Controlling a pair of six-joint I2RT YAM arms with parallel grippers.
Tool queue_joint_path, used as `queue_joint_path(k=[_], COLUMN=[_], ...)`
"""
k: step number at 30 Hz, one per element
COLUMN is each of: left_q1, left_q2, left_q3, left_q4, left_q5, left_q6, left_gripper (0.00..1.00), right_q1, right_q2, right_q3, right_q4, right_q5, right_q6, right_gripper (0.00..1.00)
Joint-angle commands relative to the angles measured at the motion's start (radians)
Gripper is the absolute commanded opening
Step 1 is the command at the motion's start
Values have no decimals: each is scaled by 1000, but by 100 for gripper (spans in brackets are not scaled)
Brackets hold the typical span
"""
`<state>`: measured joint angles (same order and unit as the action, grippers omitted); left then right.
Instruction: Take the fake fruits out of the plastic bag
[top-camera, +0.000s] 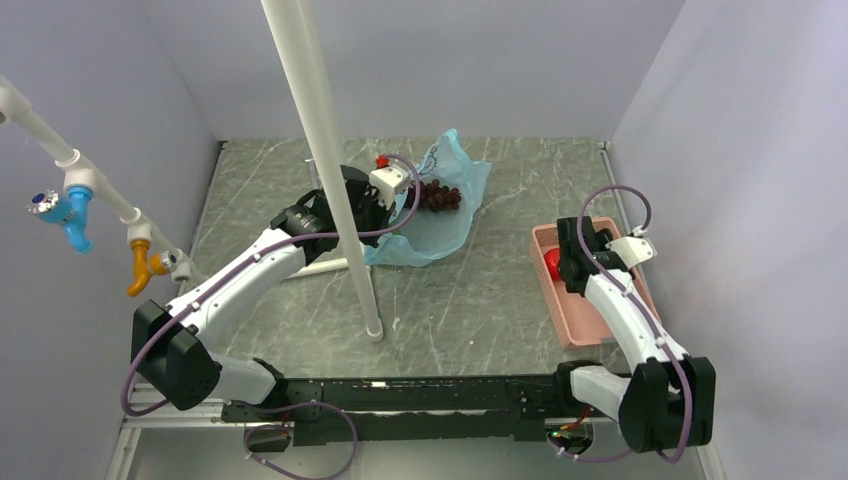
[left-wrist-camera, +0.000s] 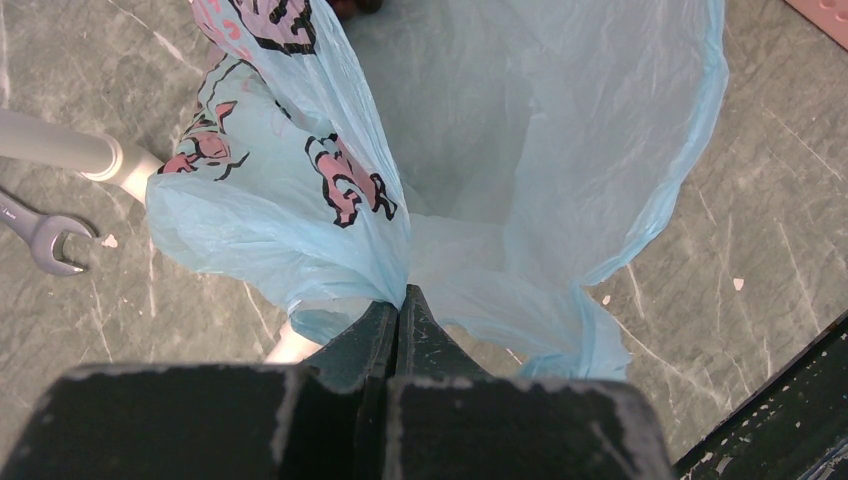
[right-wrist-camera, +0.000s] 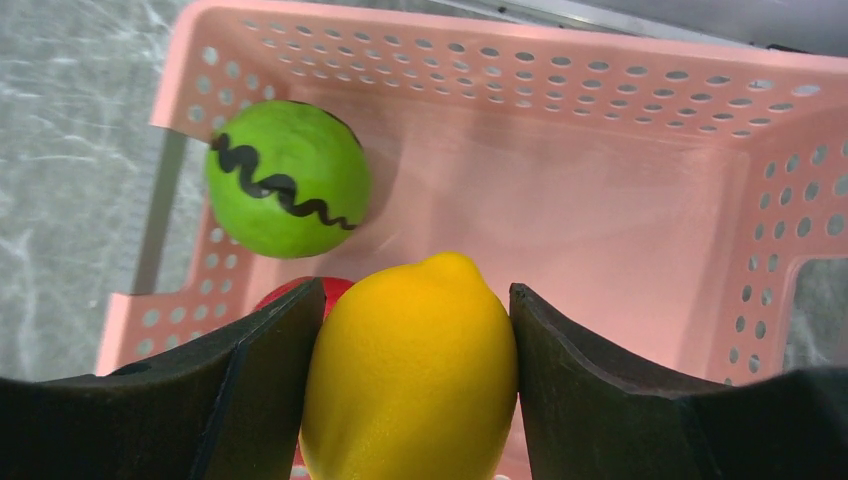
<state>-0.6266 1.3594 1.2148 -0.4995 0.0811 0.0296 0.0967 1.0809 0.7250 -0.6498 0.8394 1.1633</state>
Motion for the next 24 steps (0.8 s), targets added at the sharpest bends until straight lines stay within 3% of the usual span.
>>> queue_joint_path(k=[1, 4, 12, 16, 19, 24], left_q1=[-11, -11, -11, -11, -10, -10], left_q2=[-17, -18, -28, -24, -23, -29], left_q3=[31, 33, 32, 32, 31, 28], left_q4=[4, 2, 3, 2, 3, 10], left_q5=[5, 8, 7, 6, 6, 1], left_q6=[-3, -3, -3, -4, -5, -7], left_gripper=[0, 0, 0, 0, 0, 0], right_q1=[-28, -36, -67, -66, -66, -57], right_q2=[58, 70, 48, 3, -54, -88], right_q3=[-12, -25, -99, -94, -103, -64], right_q4=[15, 9, 79, 120, 178, 151], right_q5=[-18, -22, -96, -123, -140, -140], right_q6=[41, 62, 26, -54, -128, -169], right_gripper=[16, 19, 51, 70, 97, 99])
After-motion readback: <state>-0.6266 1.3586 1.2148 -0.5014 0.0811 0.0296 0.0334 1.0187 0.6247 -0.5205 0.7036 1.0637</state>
